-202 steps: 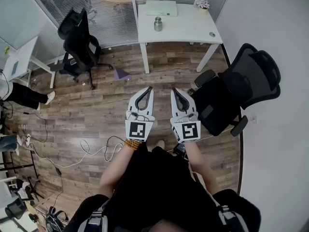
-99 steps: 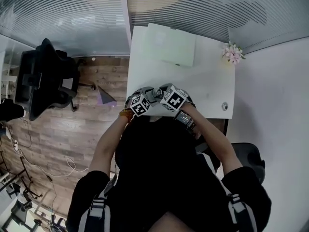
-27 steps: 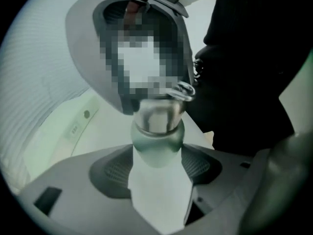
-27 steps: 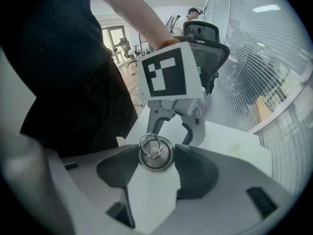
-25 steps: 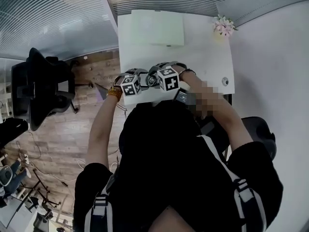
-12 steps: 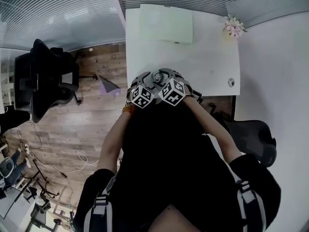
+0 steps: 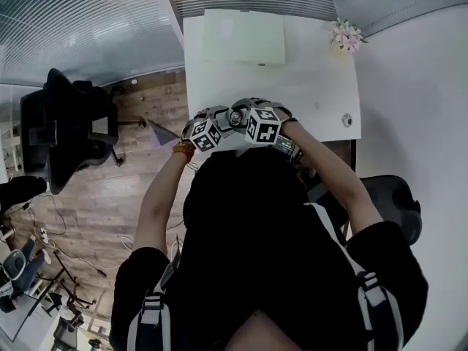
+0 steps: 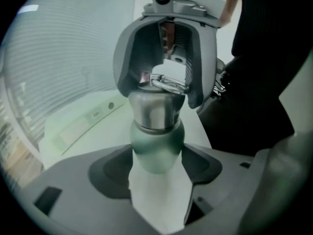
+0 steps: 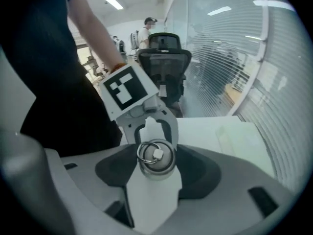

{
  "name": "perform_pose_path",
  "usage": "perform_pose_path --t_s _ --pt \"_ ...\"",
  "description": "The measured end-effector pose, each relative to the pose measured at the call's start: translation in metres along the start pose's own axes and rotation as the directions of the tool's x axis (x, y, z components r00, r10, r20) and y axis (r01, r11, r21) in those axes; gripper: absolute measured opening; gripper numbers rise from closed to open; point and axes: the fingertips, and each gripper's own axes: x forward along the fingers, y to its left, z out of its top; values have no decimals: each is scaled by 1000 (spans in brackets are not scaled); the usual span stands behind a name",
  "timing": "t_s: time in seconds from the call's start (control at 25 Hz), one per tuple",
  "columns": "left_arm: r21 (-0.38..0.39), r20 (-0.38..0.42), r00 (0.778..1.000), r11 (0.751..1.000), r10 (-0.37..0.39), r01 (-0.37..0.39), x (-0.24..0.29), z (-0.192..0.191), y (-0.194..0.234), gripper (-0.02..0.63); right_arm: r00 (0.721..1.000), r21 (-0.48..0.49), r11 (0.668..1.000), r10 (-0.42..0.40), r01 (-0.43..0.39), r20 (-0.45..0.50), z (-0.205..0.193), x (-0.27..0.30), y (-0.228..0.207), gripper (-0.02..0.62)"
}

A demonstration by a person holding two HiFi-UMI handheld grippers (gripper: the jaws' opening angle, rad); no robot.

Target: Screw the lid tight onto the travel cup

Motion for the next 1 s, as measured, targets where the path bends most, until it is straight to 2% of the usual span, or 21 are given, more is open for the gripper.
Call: perform_pose_path --t_s 0.08,0.16,0.24,0.28,0.36,0.4,0.48,0.56,0.64,0.68,0.76,0.84,1.0 --pt "84 -34 995 992 -90 93 1 0 2 318 996 -87 993 84 -84 -8 0 0 0 255" --pt "150 -64 985 975 -159 167 1 -1 3 319 990 -118 983 142 -142 -13 1 0 0 256" --pt "177 -76 983 968 -168 179 0 -1 3 319 988 -110 982 151 -151 -11 2 0 0 261" --pt "171 -68 987 973 -145 154 -2 0 4 321 991 -85 987 135 -134 1 3 -2 0 263" --pt "107 -22 998 992 -58 60 -7 3 4 322 998 55 997 45 -47 43 8 -10 -7 308" --pt "48 6 1000 999 -5 5 -11 6 4 323 998 164 986 -29 20 53 10 -15 -12 318" --pt "-87 42 994 991 103 -99 -19 9 4 324 986 371 918 -163 138 36 13 -22 -19 318" --pt "-194 36 982 966 183 -173 -19 9 3 325 977 500 848 -213 178 13 14 -18 -17 318" --pt "-274 15 973 937 229 -217 -14 5 3 325 965 528 816 -258 237 -34 13 -11 -19 309" --pt "-312 10 970 922 243 -228 -10 4 4 324 954 509 812 -293 286 -68 10 -9 -22 260" --pt "-362 14 965 901 261 -239 -4 5 5 321 931 460 810 -339 362 -137 5 -9 -26 239" --pt "-349 20 963 904 270 -246 -2 7 4 321 921 451 803 -350 390 -174 -1 -9 -26 239" --pt "-324 26 966 917 256 -234 -2 8 5 318 922 466 797 -349 385 -164 -2 -10 -29 239"
